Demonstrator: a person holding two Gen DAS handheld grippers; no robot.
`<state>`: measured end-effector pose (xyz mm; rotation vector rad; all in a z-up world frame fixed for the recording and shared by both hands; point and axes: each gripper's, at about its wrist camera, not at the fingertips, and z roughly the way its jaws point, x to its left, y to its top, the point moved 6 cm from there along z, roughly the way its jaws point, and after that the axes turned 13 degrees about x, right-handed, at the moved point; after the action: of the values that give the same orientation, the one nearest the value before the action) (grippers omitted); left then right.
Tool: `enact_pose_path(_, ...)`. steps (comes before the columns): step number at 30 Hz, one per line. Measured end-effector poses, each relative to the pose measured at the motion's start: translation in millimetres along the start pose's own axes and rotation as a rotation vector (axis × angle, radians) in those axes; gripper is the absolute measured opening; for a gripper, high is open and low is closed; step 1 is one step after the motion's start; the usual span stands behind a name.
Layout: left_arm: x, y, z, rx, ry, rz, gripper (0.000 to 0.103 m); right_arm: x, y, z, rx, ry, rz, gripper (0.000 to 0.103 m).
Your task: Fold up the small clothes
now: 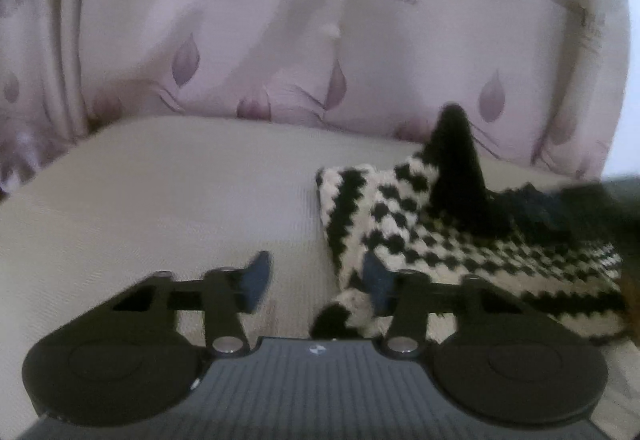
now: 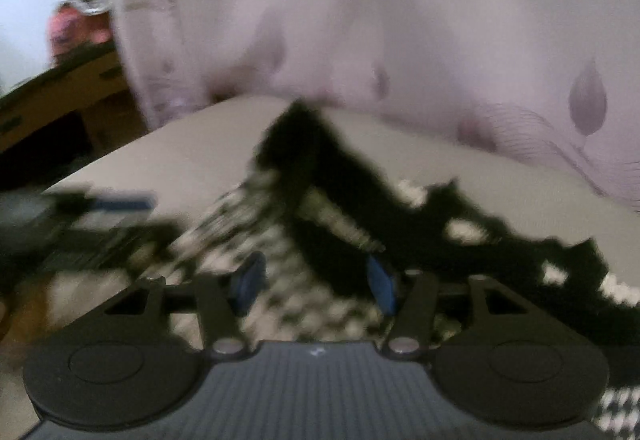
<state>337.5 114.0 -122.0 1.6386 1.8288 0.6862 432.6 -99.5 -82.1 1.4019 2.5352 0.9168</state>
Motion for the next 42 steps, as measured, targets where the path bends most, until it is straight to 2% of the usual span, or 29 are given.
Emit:
enact_pose_path(2,8,-5,-4,0.000,0.020,-0.023,0.048,-14,16,1,-0.044,-0.011,0.101,0.055)
enact_pose_path(5,28,-11,-10,-0.003,0.092,-0.071,0.046,-36,30,-12,-0.161,0.056,0.304,0.056)
enact_pose_path(6,36,-12,-12,-0.002,0.105,-0.097,0.045,-37,31,-17,-0.189,0.072,0.329,0.056)
enact_pose_path(8,50,-15,-19,-0.001,0.094,-0.144,0.044,-32,27,-28,-0.225,0.050,0.317,0.057)
enact_pose_path(10,55,-15,-22,-0.006,0.078,-0.145,0.046,-25,21,-36,-0.230,0.082,0.299,0.058)
enact_pose_path(11,55,-14,-23,-0.012,0.073,-0.128,0.053,-20,20,-38,-0.231,0.100,0.286,0.058)
enact_pose_path(13,50,-8,-23,-0.031,0.058,-0.093,0.073,-11,13,-39,-0.201,0.102,0.250,0.058)
enact_pose_path(15,41,0,-19,-0.045,0.017,-0.055,0.099,-4,8,-36,-0.150,0.117,0.232,0.058)
enact_pose_path(17,30,8,-13,-0.054,-0.017,-0.003,0.102,0,1,-34,-0.125,0.119,0.220,0.058)
enact_pose_path(19,20,13,-2,-0.050,-0.014,0.043,0.102,-2,-9,-34,-0.104,0.129,0.239,0.058)
enact_pose_path(20,17,15,6,-0.033,-0.013,0.052,0.099,-3,-15,-36,-0.105,0.135,0.256,0.058)
enact_pose_path(21,16,15,13,-0.006,-0.032,0.043,0.091,-4,-20,-40,-0.112,0.142,0.273,0.058)
enact_pose_path(22,16,16,21,0.034,-0.079,0.023,0.083,-6,-25,-46,-0.123,0.139,0.281,0.058)
enact_pose_path(24,19,13,34,0.102,-0.131,-0.024,0.024,-11,-34,-53,-0.139,0.109,0.286,0.058)
enact_pose_path(25,22,9,38,0.129,-0.151,-0.062,0.018,-15,-41,-59,-0.140,0.081,0.287,0.058)
enact_pose_path(27,30,0,32,0.120,-0.185,-0.129,0.018,-25,-52,-67,-0.137,0.024,0.284,0.058)
enact_pose_path(30,29,-17,24,0.131,-0.192,-0.119,0.018,-43,-81,-76,-0.101,-0.045,0.316,0.058)
enact_pose_path(32,27,-23,20,0.105,-0.183,-0.093,0.020,-50,-101,-76,-0.068,-0.054,0.338,0.057)
enact_pose_path(34,26,-21,17,0.084,-0.171,-0.082,0.035,-45,-116,-77,-0.076,-0.077,0.284,0.057)
enact_pose_path(36,27,-18,15,0.060,-0.150,-0.073,0.076,-36,-122,-76,-0.086,-0.146,0.200,0.058)
enact_pose_path(37,27,-18,12,0.024,-0.122,-0.064,0.084,-33,-124,-75,-0.100,-0.167,0.174,0.059)
enact_pose_path(38,28,-17,9,-0.002,-0.103,-0.064,0.090,-32,-124,-76,-0.104,-0.170,0.175,0.059)
enact_pose_path(42,26,-22,8,-0.013,-0.059,-0.059,0.090,-35,-126,-77,-0.116,-0.144,0.197,0.062)
